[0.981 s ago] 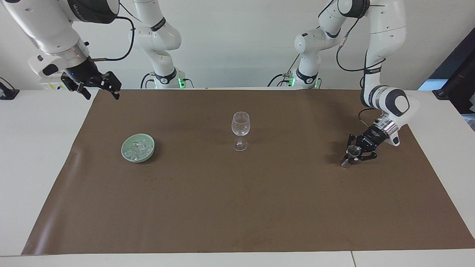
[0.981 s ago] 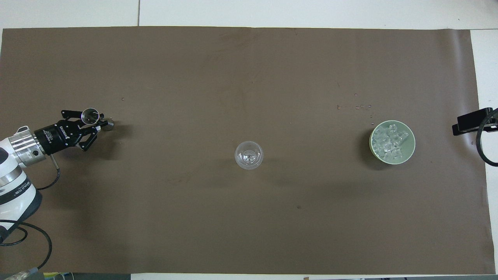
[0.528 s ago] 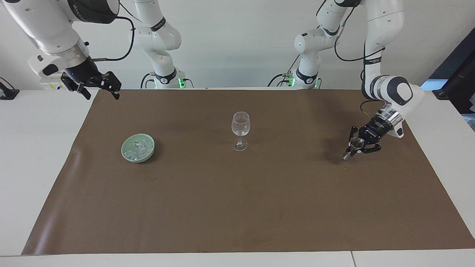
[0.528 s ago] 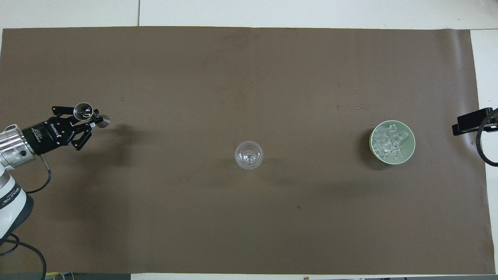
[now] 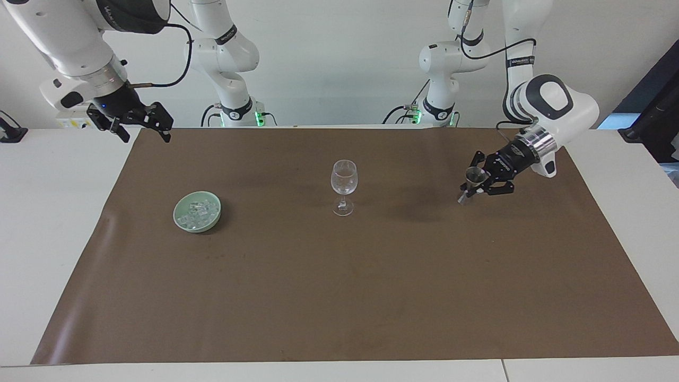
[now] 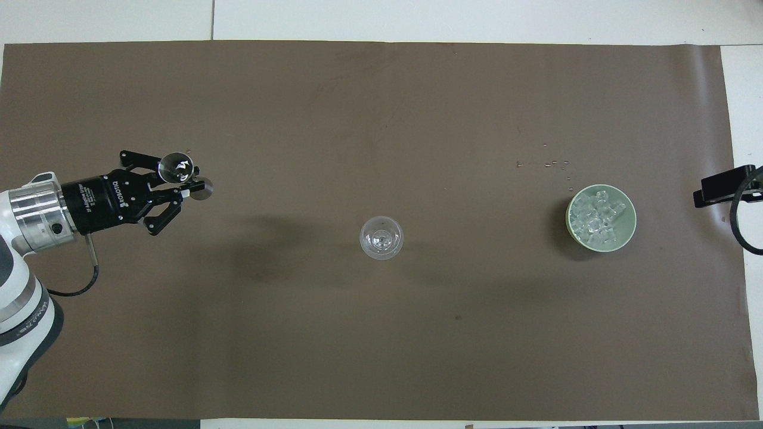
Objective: Pour wine and add ice with both arms
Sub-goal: 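Lift the metal cup with the left gripper toward the clear cup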
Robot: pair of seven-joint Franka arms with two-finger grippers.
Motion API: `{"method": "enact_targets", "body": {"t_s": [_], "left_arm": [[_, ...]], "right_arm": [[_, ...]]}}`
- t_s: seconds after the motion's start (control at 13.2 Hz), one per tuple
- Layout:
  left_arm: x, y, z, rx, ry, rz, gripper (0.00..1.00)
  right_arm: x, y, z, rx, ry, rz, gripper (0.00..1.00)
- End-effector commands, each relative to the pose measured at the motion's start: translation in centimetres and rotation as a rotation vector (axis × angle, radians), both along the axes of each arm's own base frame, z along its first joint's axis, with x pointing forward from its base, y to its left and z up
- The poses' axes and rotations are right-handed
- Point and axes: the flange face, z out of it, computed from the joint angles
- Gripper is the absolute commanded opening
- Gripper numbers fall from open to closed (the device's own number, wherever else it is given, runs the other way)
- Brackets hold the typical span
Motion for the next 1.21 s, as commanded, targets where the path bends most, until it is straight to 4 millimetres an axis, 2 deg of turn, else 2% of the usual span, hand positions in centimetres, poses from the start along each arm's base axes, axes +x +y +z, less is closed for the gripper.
{"method": "enact_targets", "body": {"t_s": [0.0,0.23,0.3,0.53,0.68,0.91,0.98,1.13], "left_arm": [[-1.7,-4.6,2.4,0.056,0.019,-0.016,0.00],[-2.0,-10.2,4.2,0.136,0.062,-0.053,0.00],[-1.8,-11.0,4.5,0.155,0.068,-0.042,0.00],[-1.5,-14.7,5.1,0.249,0.093,-0.077,0.00],[-2.0,-17.2,5.4,0.303,0.087,-0.095,0.00],[-3.2,-19.7,5.2,0.372,0.064,-0.148,0.00],[-3.8,-20.8,5.2,0.412,0.045,-0.184,0.00],[-4.9,-22.6,4.9,0.464,0.016,-0.238,0.00]], "right_arm": [[-0.8,-0.1,0.1,0.016,0.002,0.001,1.00],[-0.4,0.1,-0.8,0.016,-0.037,0.023,1.00],[-0.6,0.4,-1.0,0.020,-0.042,0.033,1.00],[-2.2,0.1,-5.7,0.091,-0.116,0.047,1.00],[-2.7,0.9,-8.9,0.089,-0.135,0.054,1.00],[-2.0,0.7,-13.2,0.085,-0.129,0.070,1.00],[-1.9,0.5,-15.3,0.084,-0.120,0.089,1.00],[-0.9,0.6,-17.2,0.076,-0.137,0.095,0.96]]}}
